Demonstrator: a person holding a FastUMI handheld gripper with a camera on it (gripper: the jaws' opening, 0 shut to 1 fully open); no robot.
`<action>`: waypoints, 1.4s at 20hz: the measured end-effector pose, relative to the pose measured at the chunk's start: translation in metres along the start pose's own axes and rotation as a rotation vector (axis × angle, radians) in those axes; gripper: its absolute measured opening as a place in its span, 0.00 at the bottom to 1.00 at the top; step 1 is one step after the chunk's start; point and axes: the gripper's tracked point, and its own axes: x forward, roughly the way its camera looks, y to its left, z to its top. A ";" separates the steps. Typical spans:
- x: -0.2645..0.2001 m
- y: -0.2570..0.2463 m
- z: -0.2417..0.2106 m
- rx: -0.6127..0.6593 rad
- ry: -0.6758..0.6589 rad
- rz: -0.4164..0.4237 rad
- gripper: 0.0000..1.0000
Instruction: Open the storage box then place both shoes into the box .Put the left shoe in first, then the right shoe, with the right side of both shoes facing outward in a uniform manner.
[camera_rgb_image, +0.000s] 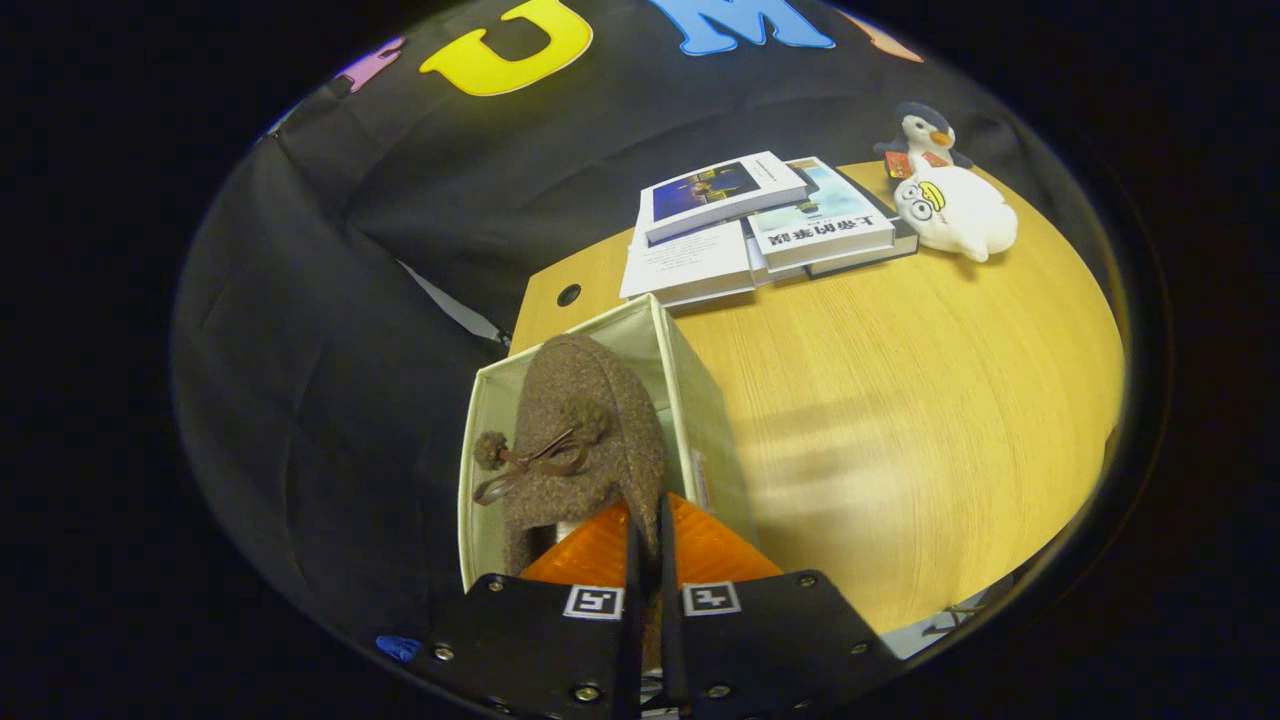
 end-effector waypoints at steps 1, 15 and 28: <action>-0.002 0.006 0.003 0.014 -0.016 0.024 0.13; -0.099 -0.008 0.082 -0.321 -0.337 0.050 0.98; -0.228 -0.111 0.149 -0.506 -0.685 -0.048 0.98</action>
